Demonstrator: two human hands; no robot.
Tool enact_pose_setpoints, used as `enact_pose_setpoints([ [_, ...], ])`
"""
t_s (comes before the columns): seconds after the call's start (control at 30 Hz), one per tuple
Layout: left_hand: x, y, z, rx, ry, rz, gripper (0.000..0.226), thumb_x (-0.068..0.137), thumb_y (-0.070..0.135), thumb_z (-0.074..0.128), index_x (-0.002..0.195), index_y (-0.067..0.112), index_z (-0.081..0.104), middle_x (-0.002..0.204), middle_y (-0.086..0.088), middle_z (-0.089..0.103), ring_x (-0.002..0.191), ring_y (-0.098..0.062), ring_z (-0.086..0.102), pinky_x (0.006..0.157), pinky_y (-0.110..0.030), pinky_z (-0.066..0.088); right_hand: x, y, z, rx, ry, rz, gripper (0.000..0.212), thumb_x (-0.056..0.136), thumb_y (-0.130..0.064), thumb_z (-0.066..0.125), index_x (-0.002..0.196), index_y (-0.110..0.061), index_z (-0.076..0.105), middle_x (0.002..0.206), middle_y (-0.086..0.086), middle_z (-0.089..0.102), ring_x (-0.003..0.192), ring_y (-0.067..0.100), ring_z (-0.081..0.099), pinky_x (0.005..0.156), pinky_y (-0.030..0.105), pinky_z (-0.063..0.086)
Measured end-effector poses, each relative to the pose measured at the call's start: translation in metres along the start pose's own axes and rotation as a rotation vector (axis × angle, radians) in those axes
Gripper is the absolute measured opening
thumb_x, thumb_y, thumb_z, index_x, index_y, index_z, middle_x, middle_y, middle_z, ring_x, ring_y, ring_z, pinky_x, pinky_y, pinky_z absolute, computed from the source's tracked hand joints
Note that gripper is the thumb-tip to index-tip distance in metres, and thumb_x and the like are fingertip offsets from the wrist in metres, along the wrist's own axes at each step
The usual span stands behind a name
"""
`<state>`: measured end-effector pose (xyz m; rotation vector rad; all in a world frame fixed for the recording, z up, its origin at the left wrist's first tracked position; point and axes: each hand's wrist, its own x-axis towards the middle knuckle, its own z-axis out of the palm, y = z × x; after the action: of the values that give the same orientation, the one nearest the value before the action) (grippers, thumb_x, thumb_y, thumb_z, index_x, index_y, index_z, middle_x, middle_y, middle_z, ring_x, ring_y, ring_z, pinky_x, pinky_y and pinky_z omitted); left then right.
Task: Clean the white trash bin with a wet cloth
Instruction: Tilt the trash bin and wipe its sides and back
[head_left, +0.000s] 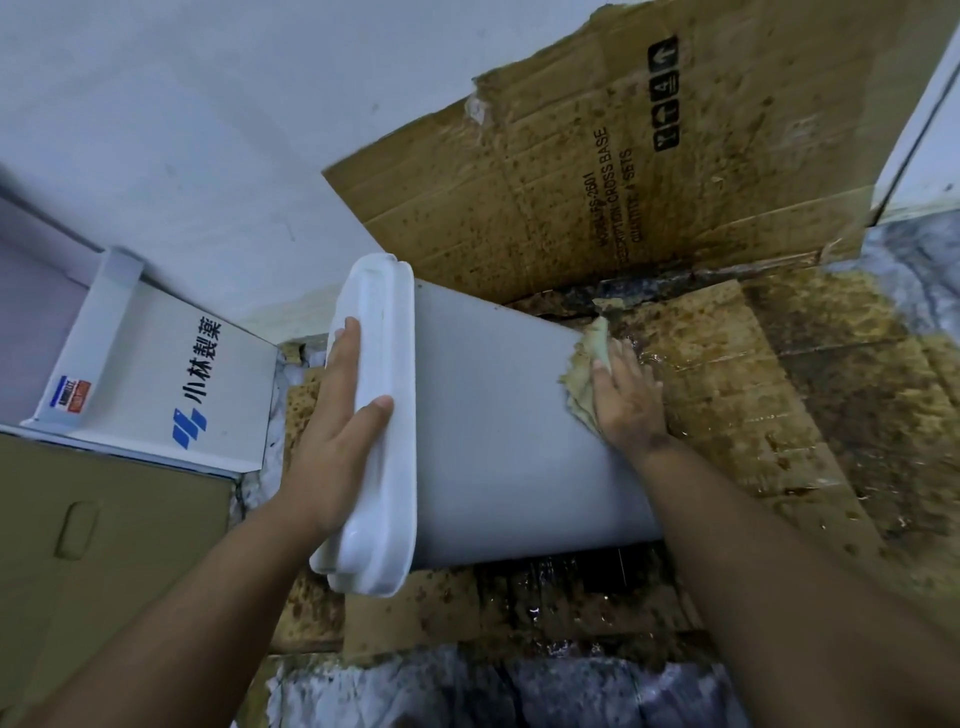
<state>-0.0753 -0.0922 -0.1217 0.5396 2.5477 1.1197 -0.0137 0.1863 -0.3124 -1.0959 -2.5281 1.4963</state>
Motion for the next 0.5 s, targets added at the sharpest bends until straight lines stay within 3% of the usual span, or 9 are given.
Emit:
enact_pose_setpoints([
  [0.1,0.000,0.002,0.002,0.014,-0.002,0.019,0.086,0.086,0.062,0.041,0.161,0.044,0.005,0.168,0.029,0.002,0.152,0.009,0.002,0.128,-0.032,0.005,-0.031,-0.077,0.024,-0.025,0.071,-0.390,0.068,0.095,-0.053,0.009,0.158,-0.030,0.018,0.166,-0.001,0.022,0.155,0.023,0.010,0.121,0.058,0.009],
  [0.2,0.001,0.005,0.003,0.019,-0.002,0.020,0.088,0.084,0.061,0.043,0.161,0.043,0.005,0.167,0.029,0.002,0.151,0.012,0.003,0.125,-0.023,0.006,-0.043,-0.168,0.038,0.059,-0.042,-0.601,0.055,0.102,-0.043,0.021,0.157,-0.039,0.017,0.166,-0.010,0.019,0.155,0.022,0.009,0.123,0.054,0.001],
  [0.27,0.001,0.005,0.001,0.019,-0.004,0.004,0.088,0.083,0.062,0.044,0.160,0.044,0.005,0.167,0.029,0.002,0.151,0.012,0.004,0.124,-0.021,0.007,-0.018,-0.170,0.035,0.075,-0.084,-0.612,0.052,0.102,-0.046,0.029,0.153,-0.042,0.028,0.160,-0.013,0.033,0.150,0.024,0.026,0.121,0.053,0.010],
  [0.37,-0.002,0.003,0.000,0.027,-0.006,0.001,0.088,0.084,0.064,0.043,0.160,0.045,0.004,0.167,0.031,0.002,0.152,0.011,0.004,0.126,-0.028,0.008,0.033,-0.100,0.017,0.002,-0.054,-0.461,0.062,0.094,-0.064,0.020,0.143,-0.038,0.047,0.141,-0.008,0.058,0.131,0.022,0.053,0.113,0.051,0.034],
  [0.43,-0.004,0.003,-0.001,0.035,-0.010,-0.004,0.087,0.085,0.065,0.042,0.160,0.047,0.002,0.167,0.031,0.001,0.153,0.007,0.004,0.129,-0.037,0.008,0.041,-0.044,0.006,0.015,-0.036,-0.355,0.066,0.093,-0.060,0.022,0.141,-0.025,0.051,0.139,0.003,0.061,0.128,0.027,0.055,0.111,0.045,0.038],
  [0.5,-0.004,0.005,0.000,0.034,-0.017,0.000,0.087,0.085,0.064,0.042,0.160,0.047,0.001,0.167,0.029,0.000,0.154,0.006,0.003,0.129,-0.042,0.008,0.033,0.000,-0.001,0.094,-0.009,-0.270,0.063,0.095,-0.051,0.028,0.147,-0.018,0.044,0.146,0.008,0.052,0.134,0.029,0.048,0.113,0.039,0.034],
])
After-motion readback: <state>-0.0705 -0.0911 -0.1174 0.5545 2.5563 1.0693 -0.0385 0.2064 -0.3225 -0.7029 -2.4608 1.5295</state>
